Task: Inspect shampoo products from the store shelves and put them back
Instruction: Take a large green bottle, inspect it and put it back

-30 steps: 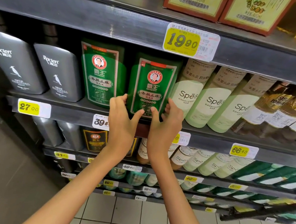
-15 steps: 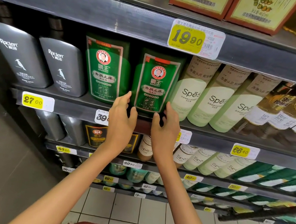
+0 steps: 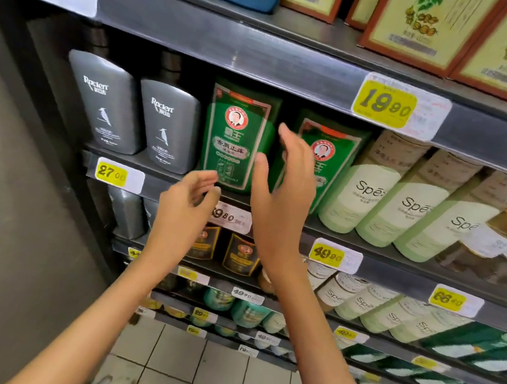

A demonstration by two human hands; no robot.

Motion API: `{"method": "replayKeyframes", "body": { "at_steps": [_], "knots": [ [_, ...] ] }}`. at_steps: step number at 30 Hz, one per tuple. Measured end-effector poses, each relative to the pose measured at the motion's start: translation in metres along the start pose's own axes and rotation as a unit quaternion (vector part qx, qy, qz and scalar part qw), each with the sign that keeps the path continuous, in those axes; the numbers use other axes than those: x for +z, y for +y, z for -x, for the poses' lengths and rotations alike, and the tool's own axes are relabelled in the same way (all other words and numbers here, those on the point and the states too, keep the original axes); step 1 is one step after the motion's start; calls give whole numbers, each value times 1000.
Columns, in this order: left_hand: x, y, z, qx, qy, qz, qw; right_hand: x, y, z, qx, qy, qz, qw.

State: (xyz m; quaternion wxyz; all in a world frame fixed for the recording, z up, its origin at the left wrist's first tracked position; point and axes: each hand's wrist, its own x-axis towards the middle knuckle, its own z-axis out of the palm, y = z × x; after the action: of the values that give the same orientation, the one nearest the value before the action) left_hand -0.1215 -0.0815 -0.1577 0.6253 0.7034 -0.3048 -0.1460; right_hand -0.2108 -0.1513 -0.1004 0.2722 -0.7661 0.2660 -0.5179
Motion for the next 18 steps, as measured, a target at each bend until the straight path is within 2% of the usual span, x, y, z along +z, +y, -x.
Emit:
{"method": "replayKeyframes", "body": {
  "at_steps": [5, 8, 14, 18],
  "knots": [
    [-27, -1, -4, 17, 34, -22, 999, 20, -15, -29, -49, 25, 77, 996],
    [-33, -1, -3, 22, 30, -13, 999, 27, -20, -42, -40, 22, 130, 991],
    [-43, 0, -9, 25, 25, 8, 999, 38, -20, -49, -3, -76, 258, 963],
    [-53, -3, -10, 29, 17, 4, 999, 42, -17, -54, 18, -87, 295, 951]
  ]
}}
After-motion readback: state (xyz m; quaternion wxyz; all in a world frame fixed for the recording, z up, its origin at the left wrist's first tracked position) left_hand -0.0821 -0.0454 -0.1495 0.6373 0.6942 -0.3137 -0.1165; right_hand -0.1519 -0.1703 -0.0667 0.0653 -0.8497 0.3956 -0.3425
